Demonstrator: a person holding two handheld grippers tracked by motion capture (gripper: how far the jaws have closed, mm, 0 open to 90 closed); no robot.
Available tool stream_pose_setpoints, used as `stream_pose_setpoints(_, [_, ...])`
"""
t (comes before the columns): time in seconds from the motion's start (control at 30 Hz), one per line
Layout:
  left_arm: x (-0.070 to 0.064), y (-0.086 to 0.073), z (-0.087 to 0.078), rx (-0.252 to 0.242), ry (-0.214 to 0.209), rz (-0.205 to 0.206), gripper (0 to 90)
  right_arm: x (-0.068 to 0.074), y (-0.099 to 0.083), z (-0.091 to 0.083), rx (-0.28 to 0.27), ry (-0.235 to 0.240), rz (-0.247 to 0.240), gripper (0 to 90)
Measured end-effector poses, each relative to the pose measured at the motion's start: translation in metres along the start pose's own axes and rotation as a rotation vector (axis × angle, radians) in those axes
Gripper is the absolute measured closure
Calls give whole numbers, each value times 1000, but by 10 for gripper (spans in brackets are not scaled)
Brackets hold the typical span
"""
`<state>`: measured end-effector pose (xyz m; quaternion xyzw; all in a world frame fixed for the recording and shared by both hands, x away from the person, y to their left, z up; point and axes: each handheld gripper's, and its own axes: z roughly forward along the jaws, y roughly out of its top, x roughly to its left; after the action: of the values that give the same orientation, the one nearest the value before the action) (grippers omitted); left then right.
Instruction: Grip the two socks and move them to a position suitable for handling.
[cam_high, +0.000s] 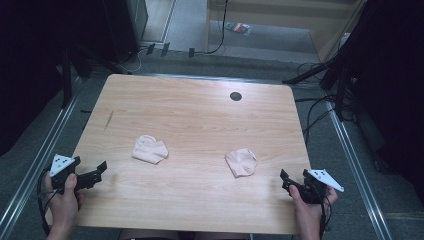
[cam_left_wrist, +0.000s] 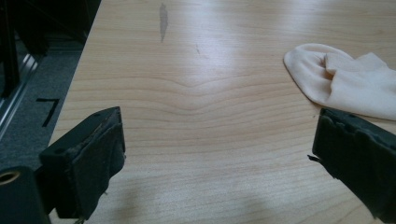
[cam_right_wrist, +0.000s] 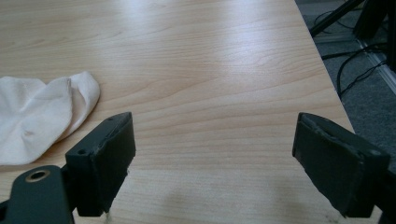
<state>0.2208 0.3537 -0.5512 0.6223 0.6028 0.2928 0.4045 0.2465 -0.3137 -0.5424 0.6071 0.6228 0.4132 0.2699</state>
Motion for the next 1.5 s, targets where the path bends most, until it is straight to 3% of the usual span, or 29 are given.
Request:
stream_pose_setpoints(0.37, [2,0,2,30,-9,-32,58,7,3,-2,3,0,-12,183])
stream_pose_setpoints(0.6, [0,0,1,18,2,-13,58,33,25,-11,-40,-6,-71,239])
stream_pose_setpoints(0.73, [1,0,1,22,0,-18,58,46,34,-10,-32,32,-94,294])
stream_pose_setpoints(0.8, [0,0,1,25,0,-14,58,58,41,-7,-21,51,-130,329])
stream_pose_setpoints(1.07, [0,0,2,26,-1,-8,58,82,55,6,12,71,-116,419])
stream_pose_setpoints(1.2, [-1,0,2,28,9,-1,58,104,61,19,22,102,-152,493])
stream_pose_setpoints(1.27, [-1,0,2,28,9,1,58,108,62,21,26,110,-157,525])
stream_pose_setpoints(1.37, [-1,1,3,37,5,-2,58,121,58,36,82,189,-183,537])
stream_pose_setpoints(1.5, [-2,1,3,42,7,2,58,128,46,48,115,195,-225,544])
